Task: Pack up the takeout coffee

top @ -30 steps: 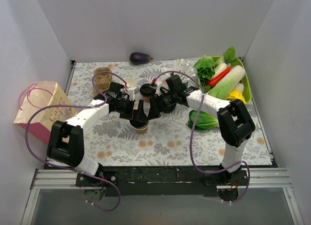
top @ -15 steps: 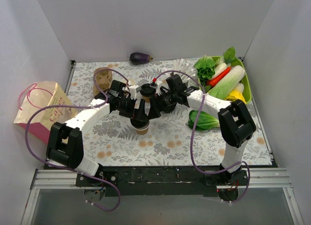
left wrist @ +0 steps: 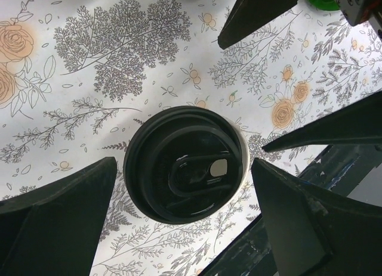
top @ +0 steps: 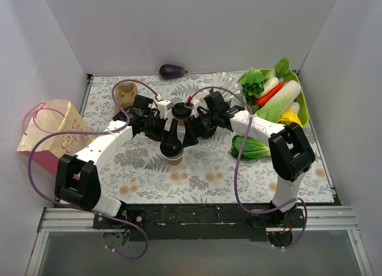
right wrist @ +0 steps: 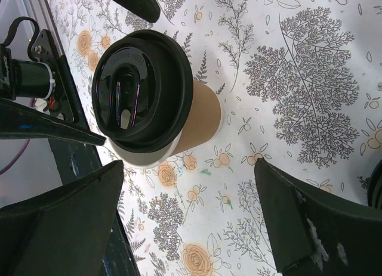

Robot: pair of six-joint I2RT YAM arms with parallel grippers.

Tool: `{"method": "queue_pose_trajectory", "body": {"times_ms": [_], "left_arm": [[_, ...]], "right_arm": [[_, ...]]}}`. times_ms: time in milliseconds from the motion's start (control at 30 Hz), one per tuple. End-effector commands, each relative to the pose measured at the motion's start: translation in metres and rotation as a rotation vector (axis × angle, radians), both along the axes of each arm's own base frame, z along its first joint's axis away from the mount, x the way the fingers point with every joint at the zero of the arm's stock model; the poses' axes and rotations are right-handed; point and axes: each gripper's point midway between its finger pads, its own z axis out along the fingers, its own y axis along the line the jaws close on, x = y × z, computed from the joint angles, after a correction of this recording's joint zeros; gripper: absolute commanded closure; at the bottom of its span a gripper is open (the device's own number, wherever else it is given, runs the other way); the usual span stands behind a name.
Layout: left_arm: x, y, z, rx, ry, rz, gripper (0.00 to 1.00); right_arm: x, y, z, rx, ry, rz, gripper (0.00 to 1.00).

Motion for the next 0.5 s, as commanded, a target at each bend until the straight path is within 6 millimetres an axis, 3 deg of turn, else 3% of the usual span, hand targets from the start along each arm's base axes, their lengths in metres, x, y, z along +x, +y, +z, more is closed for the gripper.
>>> {"method": "queue_pose_trajectory", "body": {"times_ms": [0, 467], "left_arm": [[0.003, 0.003, 0.038, -0.018, -0.109, -0.012, 0.02], [-0.01, -0.007, 0.031, -0.072, -0.036, -0.05, 0.02]], "right_arm": [[0.0, 0.0, 0.022, 0.029, -0.059, 0.013, 0.02], [-0.003, -0.004, 0.02, 0.024, -0.066, 0.006, 0.02]]}}
